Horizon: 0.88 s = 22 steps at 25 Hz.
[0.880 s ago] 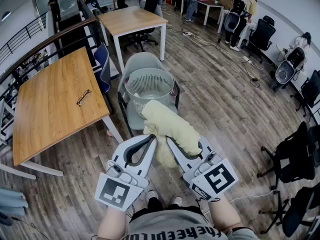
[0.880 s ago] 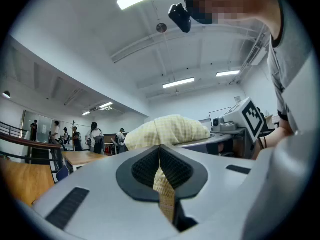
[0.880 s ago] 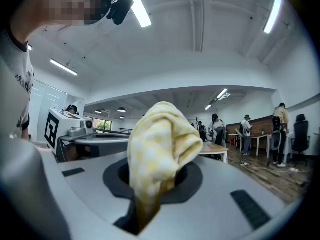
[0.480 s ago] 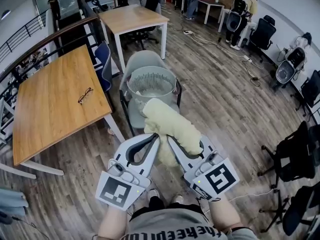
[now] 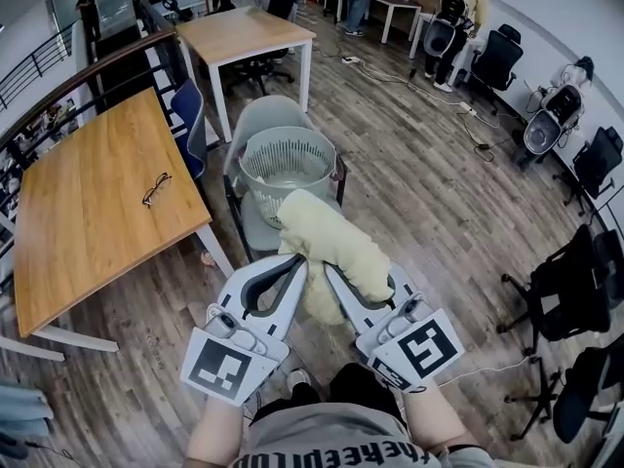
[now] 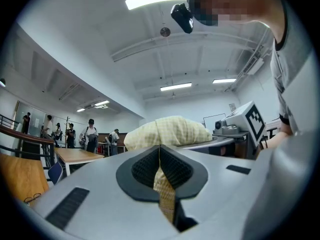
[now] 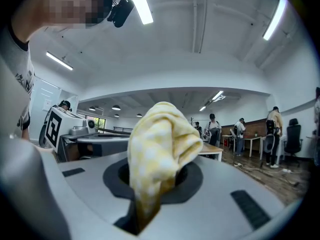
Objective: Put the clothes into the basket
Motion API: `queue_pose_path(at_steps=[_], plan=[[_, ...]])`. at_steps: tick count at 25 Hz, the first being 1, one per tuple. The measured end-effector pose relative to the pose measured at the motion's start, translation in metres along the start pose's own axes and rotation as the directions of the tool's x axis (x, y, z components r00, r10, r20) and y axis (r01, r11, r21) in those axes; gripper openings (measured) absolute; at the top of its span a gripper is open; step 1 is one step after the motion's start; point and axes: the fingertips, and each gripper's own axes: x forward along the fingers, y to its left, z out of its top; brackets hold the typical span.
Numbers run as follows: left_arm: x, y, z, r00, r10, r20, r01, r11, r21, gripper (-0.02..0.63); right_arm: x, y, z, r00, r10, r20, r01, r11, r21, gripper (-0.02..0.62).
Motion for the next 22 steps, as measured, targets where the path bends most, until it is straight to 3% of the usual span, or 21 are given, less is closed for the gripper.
queue_pose_path(at_steps=[8,22], plan=[[0.013,0.017,-0.003,1.0,-0.001,0.004,0.001,1.0,-0.009,0.015,0.016,-0.023,-0.005,1.0,-0.022,-0.003,0.022,0.998,0.066,0.066],[0.085,0.04,-0.004,0.995,0.1,0.03,-0.099,0.995,-0.015,0.015,0.041,-0.096,-0.006,0.995,0.097,-0.01,-0.097,0.994,0.055,0.066]])
